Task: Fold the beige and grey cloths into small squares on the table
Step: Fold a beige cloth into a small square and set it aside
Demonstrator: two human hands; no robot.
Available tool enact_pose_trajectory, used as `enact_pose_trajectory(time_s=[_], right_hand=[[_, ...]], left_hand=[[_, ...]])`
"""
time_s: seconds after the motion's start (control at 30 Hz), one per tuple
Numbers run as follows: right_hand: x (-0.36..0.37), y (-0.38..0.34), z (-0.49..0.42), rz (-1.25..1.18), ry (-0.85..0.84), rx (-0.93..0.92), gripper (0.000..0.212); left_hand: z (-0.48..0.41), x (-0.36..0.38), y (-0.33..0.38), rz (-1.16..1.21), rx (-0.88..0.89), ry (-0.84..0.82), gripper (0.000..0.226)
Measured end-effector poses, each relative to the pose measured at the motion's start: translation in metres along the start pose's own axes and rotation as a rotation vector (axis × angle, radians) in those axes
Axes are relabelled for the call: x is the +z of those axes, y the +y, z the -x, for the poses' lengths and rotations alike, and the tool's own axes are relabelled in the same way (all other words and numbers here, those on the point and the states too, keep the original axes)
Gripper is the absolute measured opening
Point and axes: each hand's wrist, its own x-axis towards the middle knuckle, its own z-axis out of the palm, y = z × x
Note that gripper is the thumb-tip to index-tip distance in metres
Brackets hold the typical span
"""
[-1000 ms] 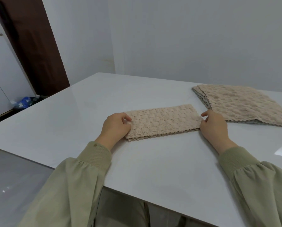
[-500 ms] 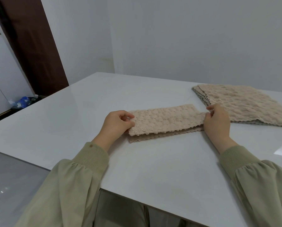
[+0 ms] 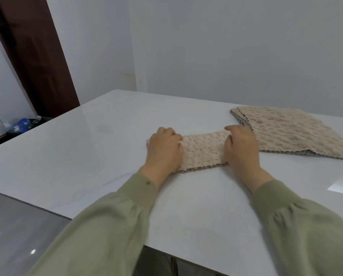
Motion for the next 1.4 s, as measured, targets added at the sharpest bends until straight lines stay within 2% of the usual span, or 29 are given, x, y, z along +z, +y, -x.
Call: enact_pose_trajectory(time_s=[0.07, 0.13, 0.2, 0.27, 0.37, 0.43, 0.53, 0.7, 0.77, 0.83, 0.9, 0.97, 1.03, 1.1, 1.27, 1.33, 1.4], right_hand=[[0.012, -0.013, -0.003, 0.040, -0.278, -0.022, 0.043], [0.022, -0.011, -0.004, 0.210, -0.627, 0.062, 0.049], [0.027, -0.007, -0.011, 0.283, -0.823, 0.162, 0.053], [0.031, -0.009, -0.016, 0.315, -0.811, 0.183, 0.054], [0.038, -0.022, -0.019, 0.326, -0.671, 0.082, 0.051], [0.042, -0.021, -0.018, 0.291, -0.739, 0.024, 0.051], [0.039, -0.001, -0.023, 0.277, -0.874, 0.135, 0.053], [0.027, 0.028, -0.027, 0.289, -0.867, 0.275, 0.055], [0.028, 0.029, -0.026, 0.302, -0.768, 0.245, 0.053], [0.031, 0.028, -0.032, 0.290, -0.523, 0.181, 0.044], [0.034, 0.025, -0.042, 0.242, -0.339, 0.153, 0.040], [0.041, 0.028, -0.048, 0.236, -0.363, 0.158, 0.040], [0.048, 0.034, -0.049, 0.261, -0.526, 0.205, 0.041], [0.052, 0.040, -0.049, 0.246, -0.615, 0.244, 0.043], [0.048, 0.043, -0.059, 0.217, -0.617, 0.350, 0.044], [0.042, 0.041, -0.062, 0.180, -0.562, 0.387, 0.031], [0.033, 0.036, -0.064, 0.014, -0.446, 0.415, 0.014]], left_hand=[[-0.012, 0.018, 0.019, -0.062, 0.000, -0.189, 0.042], [-0.019, 0.033, 0.022, -0.102, -0.070, -0.448, 0.051], [-0.024, 0.040, 0.016, -0.099, -0.111, -0.556, 0.055], [-0.024, 0.040, 0.012, -0.105, -0.098, -0.552, 0.056], [-0.025, 0.038, 0.011, -0.092, -0.071, -0.552, 0.055], [-0.025, 0.037, 0.009, -0.086, -0.067, -0.566, 0.055], [-0.025, 0.036, 0.000, -0.081, -0.100, -0.577, 0.058], [-0.020, 0.034, -0.007, -0.114, -0.178, -0.547, 0.059], [-0.019, 0.030, -0.003, -0.173, -0.206, -0.460, 0.058], [-0.022, 0.026, 0.007, -0.192, -0.183, -0.309, 0.055], [-0.026, 0.027, 0.023, -0.101, -0.104, -0.221, 0.053], [-0.026, 0.035, 0.037, -0.052, -0.039, -0.324, 0.057], [-0.025, 0.046, 0.040, -0.088, -0.031, -0.490, 0.062], [-0.026, 0.051, 0.037, -0.113, -0.033, -0.536, 0.063], [-0.026, 0.050, 0.037, -0.117, -0.026, -0.548, 0.064], [-0.026, 0.050, 0.036, -0.095, -0.028, -0.524, 0.065], [-0.026, 0.049, 0.035, -0.052, -0.033, -0.470, 0.066]])
